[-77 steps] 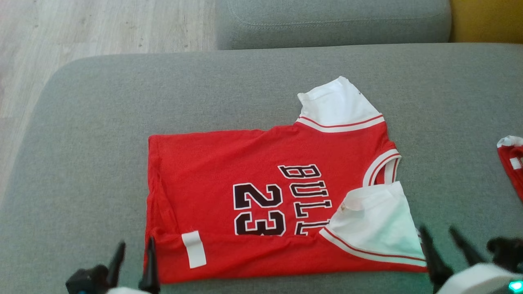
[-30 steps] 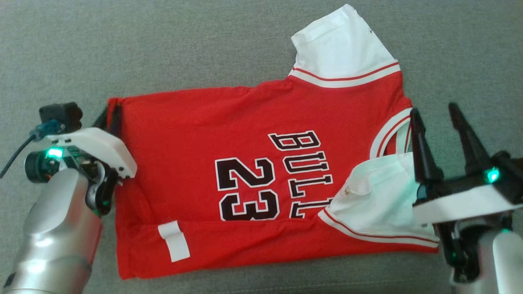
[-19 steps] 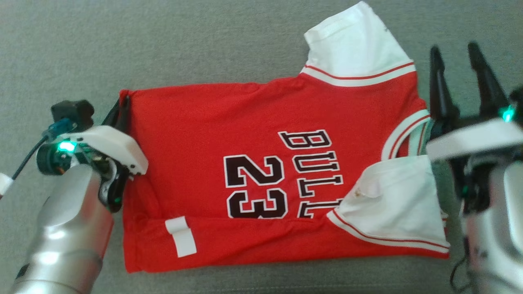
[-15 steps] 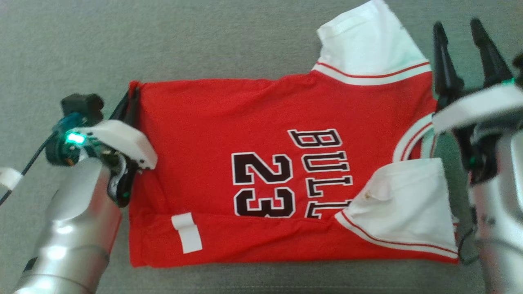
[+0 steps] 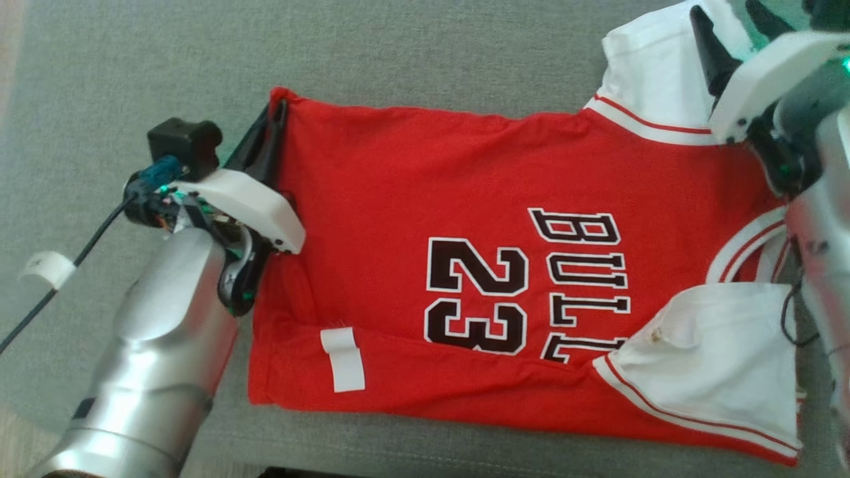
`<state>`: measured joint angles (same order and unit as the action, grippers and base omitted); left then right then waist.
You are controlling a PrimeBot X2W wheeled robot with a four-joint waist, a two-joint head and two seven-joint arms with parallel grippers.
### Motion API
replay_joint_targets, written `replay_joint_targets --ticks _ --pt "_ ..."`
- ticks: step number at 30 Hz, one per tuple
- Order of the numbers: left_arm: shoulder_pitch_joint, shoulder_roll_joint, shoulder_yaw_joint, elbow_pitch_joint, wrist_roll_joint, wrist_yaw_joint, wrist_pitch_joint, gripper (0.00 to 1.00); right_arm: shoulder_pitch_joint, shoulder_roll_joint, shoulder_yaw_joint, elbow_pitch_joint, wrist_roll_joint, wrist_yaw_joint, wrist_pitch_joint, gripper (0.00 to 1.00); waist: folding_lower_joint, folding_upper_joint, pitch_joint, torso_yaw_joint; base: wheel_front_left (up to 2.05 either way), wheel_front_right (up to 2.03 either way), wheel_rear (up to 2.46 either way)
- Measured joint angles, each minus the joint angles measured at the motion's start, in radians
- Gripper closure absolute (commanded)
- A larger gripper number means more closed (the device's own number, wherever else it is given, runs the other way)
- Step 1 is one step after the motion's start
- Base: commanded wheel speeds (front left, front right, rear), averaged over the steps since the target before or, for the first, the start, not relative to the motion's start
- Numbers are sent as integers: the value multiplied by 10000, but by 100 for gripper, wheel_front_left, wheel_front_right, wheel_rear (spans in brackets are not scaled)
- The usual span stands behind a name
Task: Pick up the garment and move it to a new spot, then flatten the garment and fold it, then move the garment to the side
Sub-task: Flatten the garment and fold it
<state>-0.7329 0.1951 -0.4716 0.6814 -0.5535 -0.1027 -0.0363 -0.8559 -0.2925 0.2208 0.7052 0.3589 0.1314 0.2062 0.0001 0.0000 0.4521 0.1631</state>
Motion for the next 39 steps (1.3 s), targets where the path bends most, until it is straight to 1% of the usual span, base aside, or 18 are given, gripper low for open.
replay_joint_targets --ticks 3,4,6,7,8,9,11,13,16,18,21,23,26,29,31,34,36,39 --pt "3 -132 -90 -117 -27 -2 15 100 -650 -119 405 803 123 0 499 0 0 0 121 119 0 0 0" --pt "3 -151 -96 -123 -31 -4 56 100 -1002 -127 690 1313 138 -2 961 0 0 0 186 162 0 0 0" --pt "3 -146 -96 -123 -36 -4 88 100 -1261 -128 901 1528 330 0 1149 0 0 0 224 181 0 0 0" --pt "5 -146 -96 -123 -90 -4 88 100 -1390 -128 991 1641 431 -2 1266 31 0 0 222 178 0 0 0" --pt "6 -144 -96 -121 -138 -4 88 100 -1485 -128 1057 1733 527 0 1300 88 -1 0 212 166 0 0 0" --pt "7 -140 -92 -117 -174 -4 86 100 -1541 -128 1141 1820 631 0 1300 100 0 0 191 151 0 0 0" --pt "18 -130 -86 -104 -238 -2 84 100 -1543 -130 1292 1879 821 0 1223 100 0 0 107 114 0 0 0" --pt "38 -82 -67 -113 -240 0 23 100 -1511 -144 1373 1833 1035 0 872 100 -1 0 -8 62 0 0 0" --pt "149 107 8 -284 -278 59 -79 100 -1224 -280 1446 1260 1467 0 88 100 -1 0 -260 -37 0 0 0" --pt "384 268 142 -500 -280 161 -92 100 -872 -472 1429 663 1779 0 -456 100 -2 0 -466 -113 0 0 0" --pt "895 593 249 -892 -399 347 -90 100 -125 -823 1250 -483 2050 0 -976 100 -3 0 -782 -270 0 0 0" --pt "1300 819 378 -1246 -510 453 -88 100 543 -1007 1062 -1409 2086 0 -1126 100 -3 0 -981 -421 0 0 0" --pt "1941 1093 598 -2021 -704 736 -79 100 1900 -1035 516 -3030 2059 0 -1193 100 -3 0 -1267 -670 0 0 0" --pt "2723 1302 882 -3026 -951 1053 15 100 3668 -917 -301 -4725 1960 0 -982 100 -3 1 -1535 -901 0 0 0" --pt "3438 1436 1108 -3735 -1244 1285 113 100 5002 -585 -844 -5776 1812 -2 -660 100 -3 0 -1680 -1066 0 0 0" --pt "4684 1528 1346 -4665 -1682 1708 364 100 7046 314 -1312 -7079 1632 0 -134 100 -4 1 -1894 -1260 0 0 0" --pt "5542 1574 1534 -5137 -1981 1965 564 100 8242 913 -1574 -7722 1494 -2 173 100 -4 1 -2012 -1363 0 0 0" --pt "6625 1605 1655 -5636 -2410 2263 826 100 9627 1609 -2096 -8264 1429 0 546 100 -4 1 -2169 -1467 0 0 0"
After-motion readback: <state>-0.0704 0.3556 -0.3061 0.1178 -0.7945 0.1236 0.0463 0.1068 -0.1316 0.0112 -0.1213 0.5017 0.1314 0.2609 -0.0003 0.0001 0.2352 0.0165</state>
